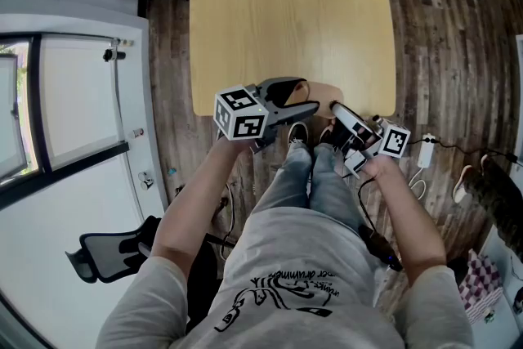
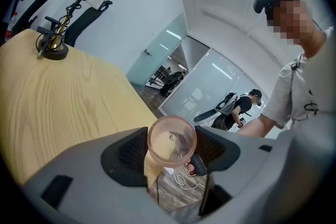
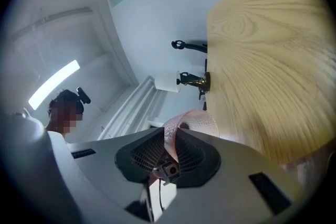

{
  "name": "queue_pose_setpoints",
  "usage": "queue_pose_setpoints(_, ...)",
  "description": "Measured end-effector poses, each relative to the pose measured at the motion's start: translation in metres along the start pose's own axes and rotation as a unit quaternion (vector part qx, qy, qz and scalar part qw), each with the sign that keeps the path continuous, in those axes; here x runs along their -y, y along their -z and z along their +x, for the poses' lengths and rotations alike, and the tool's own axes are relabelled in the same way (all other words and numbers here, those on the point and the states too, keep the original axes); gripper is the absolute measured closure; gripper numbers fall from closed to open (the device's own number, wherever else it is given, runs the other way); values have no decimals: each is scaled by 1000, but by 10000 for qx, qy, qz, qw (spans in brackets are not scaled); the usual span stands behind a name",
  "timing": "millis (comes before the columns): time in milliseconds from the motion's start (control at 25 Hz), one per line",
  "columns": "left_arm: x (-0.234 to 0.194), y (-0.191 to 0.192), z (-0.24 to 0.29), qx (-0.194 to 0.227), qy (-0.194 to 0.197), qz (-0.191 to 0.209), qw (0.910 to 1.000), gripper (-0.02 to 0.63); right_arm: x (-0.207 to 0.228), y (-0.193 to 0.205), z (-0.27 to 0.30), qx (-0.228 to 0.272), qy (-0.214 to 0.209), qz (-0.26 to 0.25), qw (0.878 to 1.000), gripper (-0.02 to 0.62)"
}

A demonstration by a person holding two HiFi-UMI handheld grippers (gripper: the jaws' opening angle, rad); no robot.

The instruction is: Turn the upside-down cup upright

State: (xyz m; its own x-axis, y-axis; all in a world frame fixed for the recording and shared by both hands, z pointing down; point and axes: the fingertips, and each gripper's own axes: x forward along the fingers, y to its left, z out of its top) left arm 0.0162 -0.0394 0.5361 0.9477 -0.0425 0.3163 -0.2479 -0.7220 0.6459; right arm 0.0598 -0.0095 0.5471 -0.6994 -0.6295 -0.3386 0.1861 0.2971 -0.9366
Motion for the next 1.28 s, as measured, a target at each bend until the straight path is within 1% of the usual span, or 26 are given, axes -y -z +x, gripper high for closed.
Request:
queue_pose_setpoints(200, 7, -3, -4, 121, 248, -60, 9996, 322, -13, 3, 1, 33, -363, 41, 9993, 546)
queue_pose_setpoints(320, 9, -5, -6, 190, 384, -127, 9990, 322, -13, 3, -3, 21, -536, 119, 9985, 554)
queue_pose_setpoints(440, 12, -4, -8, 212, 443, -95, 9987, 321, -23, 5, 0, -20, -690, 67, 9976, 561)
queue_pose_setpoints(680, 16, -5, -5, 146, 462, 43, 9988, 318, -24, 8, -7, -66, -620, 20, 9981, 565)
queue_pose_setpoints(800, 16, -5, -4, 129, 438, 95, 9989, 316, -32, 6, -2, -99, -607, -167, 9980, 565)
queue_pose_setpoints(1000, 15, -6, -4, 160, 396, 134, 9990, 314, -34, 4, -1, -207, -469, -370, 9980, 565)
queue_pose_setpoints(1280, 12, -14, -7, 269, 296, 177, 9990, 314, -36, -1, 6, -405, -165, -610, 9972, 565)
